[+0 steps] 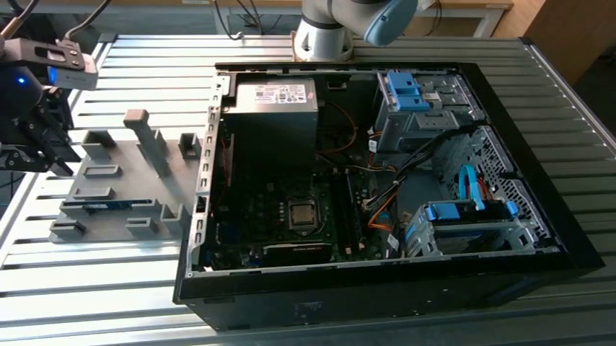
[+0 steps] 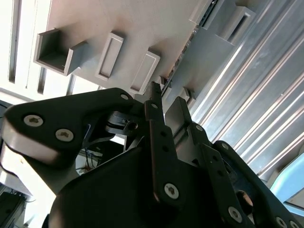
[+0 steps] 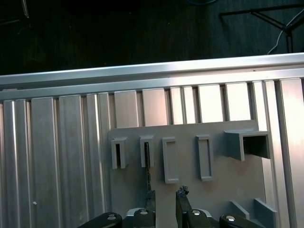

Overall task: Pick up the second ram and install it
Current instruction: 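Pick up the second ram and move it above second insertion slot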

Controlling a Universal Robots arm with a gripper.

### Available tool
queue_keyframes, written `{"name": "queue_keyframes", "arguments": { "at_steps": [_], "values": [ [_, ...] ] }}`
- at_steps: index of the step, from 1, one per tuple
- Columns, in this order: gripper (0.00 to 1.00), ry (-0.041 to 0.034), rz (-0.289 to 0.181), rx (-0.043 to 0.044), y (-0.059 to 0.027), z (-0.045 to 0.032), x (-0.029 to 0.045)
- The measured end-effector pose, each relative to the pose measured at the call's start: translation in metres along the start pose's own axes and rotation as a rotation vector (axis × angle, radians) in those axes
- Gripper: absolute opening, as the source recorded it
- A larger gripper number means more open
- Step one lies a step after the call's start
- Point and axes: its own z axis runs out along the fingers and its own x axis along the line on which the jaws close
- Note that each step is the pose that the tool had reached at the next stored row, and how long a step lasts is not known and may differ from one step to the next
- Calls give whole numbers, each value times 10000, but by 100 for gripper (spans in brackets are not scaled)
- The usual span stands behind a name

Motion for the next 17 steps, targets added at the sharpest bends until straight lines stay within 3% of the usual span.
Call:
{"name": "queue_keyframes", "arguments": {
  "at_steps": [6, 7, 14, 17],
  "values": [
    [32, 12, 0, 3, -1, 36, 3],
    [38, 13, 0, 4, -1, 44, 5],
    [38, 13, 1, 5, -5, 137, 24],
    [38, 10, -1, 56, -6, 151, 28]
  ]
}}
